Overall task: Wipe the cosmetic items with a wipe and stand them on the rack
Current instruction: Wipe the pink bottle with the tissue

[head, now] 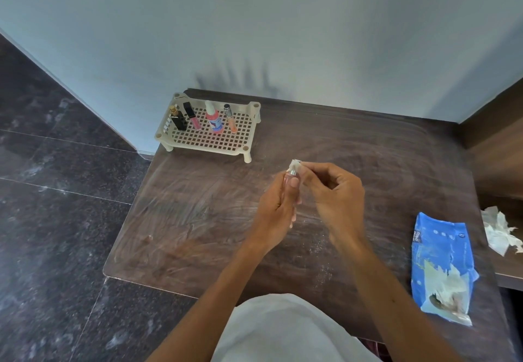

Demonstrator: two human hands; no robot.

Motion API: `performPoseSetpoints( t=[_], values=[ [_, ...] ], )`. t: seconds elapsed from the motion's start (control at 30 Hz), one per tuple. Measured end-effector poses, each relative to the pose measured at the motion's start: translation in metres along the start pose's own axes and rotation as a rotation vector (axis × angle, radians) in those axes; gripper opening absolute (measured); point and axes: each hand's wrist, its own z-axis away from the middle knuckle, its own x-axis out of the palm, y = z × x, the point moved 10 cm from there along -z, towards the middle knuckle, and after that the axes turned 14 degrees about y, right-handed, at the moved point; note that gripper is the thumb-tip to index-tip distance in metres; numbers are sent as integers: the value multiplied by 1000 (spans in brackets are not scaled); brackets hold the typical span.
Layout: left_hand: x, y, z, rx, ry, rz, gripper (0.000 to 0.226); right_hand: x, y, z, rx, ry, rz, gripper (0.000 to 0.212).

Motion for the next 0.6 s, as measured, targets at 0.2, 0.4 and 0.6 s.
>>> performPoseSetpoints(
  t=[0.2,0.4,0.6],
  values=[
    [-8,4,-6,189,27,-262,46,-9,15,-2,144,19,-92,11],
    [-10,20,5,294,215,-301,36,-14,0,4,-53,190,21,12],
    [-14,27,15,468,268,-414,40,-15,-8,6,-146,260,66,12]
  ],
)
